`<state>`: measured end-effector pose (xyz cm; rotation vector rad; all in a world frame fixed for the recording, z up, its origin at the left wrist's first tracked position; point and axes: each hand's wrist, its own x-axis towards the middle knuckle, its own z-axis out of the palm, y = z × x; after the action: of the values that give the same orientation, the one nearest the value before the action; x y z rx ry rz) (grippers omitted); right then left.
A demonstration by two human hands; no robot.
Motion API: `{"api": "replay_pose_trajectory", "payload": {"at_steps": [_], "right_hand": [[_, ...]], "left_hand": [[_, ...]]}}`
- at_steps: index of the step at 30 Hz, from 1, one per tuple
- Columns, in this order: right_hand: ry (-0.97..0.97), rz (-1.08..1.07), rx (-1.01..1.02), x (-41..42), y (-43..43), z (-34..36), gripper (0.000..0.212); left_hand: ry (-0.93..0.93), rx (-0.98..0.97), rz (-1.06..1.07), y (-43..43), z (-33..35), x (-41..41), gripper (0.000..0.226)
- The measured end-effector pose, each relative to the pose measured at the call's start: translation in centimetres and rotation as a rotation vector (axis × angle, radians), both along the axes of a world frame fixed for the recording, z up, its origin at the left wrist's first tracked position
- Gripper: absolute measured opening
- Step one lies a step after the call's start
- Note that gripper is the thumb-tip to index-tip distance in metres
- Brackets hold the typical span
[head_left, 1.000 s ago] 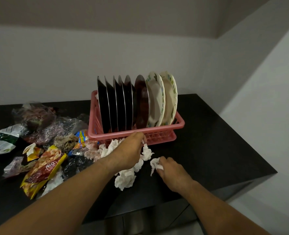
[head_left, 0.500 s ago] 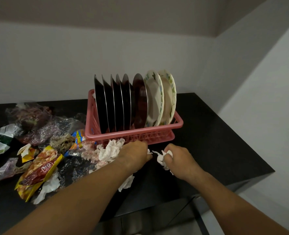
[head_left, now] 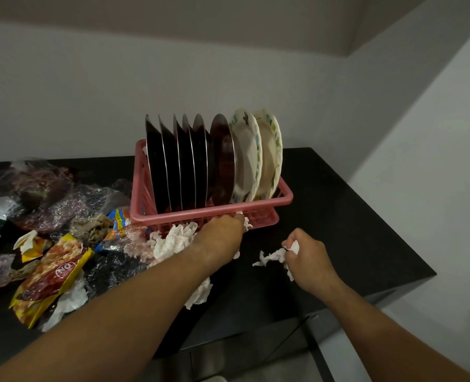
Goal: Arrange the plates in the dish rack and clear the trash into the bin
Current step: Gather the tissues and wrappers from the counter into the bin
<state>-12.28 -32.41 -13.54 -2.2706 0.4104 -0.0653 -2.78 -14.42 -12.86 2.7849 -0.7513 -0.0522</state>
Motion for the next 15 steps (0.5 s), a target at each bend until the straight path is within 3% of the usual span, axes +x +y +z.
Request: {"api": "replay_pose_trajectory", "payload": {"at_steps": [8, 10, 15], "right_hand": [[-0.093, -0.055, 0.059, 0.1, 1.3, 0.9, 0.016], [-0.109, -0.04, 0.041, 0.0, 1.9, 1.3, 0.004], [-0.161, -0.059, 0.003, -0.4, 3.1, 2.7, 0.02]], "left_hand": [[0.212, -0.207, -0.014, 2.1, 1.9, -1.3, 0.032], [0.202, -0.283, -0.045, 2.7, 2.1, -1.7, 0.036], [0.095, -0.383, -0.031, 3.5, 2.8, -2.4, 0.011]]}}
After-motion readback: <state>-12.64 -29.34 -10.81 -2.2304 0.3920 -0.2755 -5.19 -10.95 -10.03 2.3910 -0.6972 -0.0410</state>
